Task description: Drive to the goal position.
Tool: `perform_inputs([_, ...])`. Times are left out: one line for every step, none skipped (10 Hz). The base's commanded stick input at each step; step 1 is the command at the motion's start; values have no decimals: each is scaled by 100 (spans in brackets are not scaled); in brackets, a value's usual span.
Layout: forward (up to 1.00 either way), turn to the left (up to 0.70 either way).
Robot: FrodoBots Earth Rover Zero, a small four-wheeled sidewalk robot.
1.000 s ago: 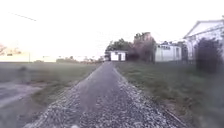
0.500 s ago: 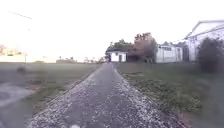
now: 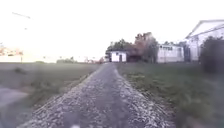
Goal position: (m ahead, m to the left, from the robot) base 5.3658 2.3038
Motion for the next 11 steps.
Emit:
perform_inputs([70,0])
perform_inputs([70,0])
perform_inputs([70,0])
perform_inputs([70,0])
perform_inputs([70,0])
perform_inputs([70,0])
perform_inputs([70,0])
perform_inputs([70,0])
perform_inputs([70,0])
perform_inputs([70,0])
perform_inputs([70,0])
